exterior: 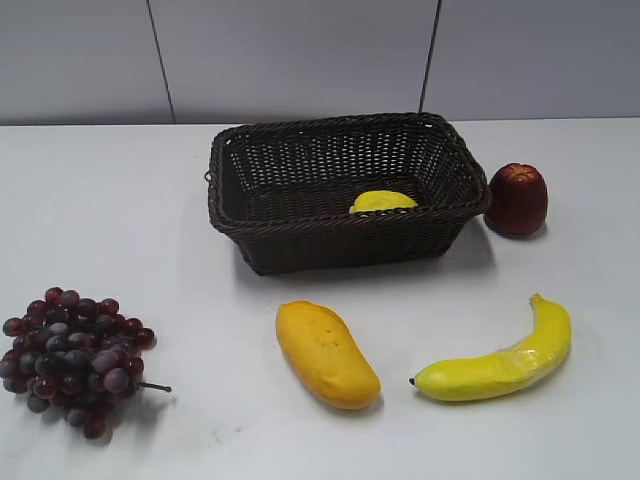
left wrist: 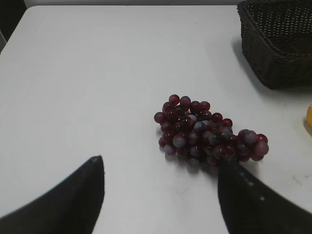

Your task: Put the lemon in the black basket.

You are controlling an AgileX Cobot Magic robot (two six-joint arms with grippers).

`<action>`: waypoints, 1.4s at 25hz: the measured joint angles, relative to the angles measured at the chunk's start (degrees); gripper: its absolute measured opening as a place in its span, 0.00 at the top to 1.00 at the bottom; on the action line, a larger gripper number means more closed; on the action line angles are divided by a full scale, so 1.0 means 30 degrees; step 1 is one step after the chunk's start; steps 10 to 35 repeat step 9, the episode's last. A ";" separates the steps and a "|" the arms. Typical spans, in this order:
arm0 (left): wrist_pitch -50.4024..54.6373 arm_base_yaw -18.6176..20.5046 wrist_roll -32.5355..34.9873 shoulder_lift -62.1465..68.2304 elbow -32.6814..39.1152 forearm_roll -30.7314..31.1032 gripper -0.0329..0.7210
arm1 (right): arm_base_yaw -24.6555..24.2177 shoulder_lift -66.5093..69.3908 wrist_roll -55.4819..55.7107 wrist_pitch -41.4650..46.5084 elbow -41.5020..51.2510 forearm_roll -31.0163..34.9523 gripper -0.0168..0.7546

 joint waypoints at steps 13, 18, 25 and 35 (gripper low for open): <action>-0.0103 0.0000 -0.0047 0.0000 0.0000 -0.0022 0.22 | 0.0000 0.0000 0.0000 0.0000 0.0000 0.0000 0.24; -0.0103 0.0000 -0.0047 0.0000 0.0000 -0.0022 0.22 | 0.0000 0.0000 0.0000 0.0000 0.0000 0.0000 0.24; -0.0103 0.0000 -0.0047 0.0000 0.0000 -0.0022 0.22 | 0.0000 0.0000 0.0000 0.0000 0.0000 0.0000 0.24; -0.0103 0.0000 -0.0047 0.0000 0.0000 -0.0022 0.22 | 0.0000 0.0000 0.0000 0.0000 0.0000 0.0000 0.24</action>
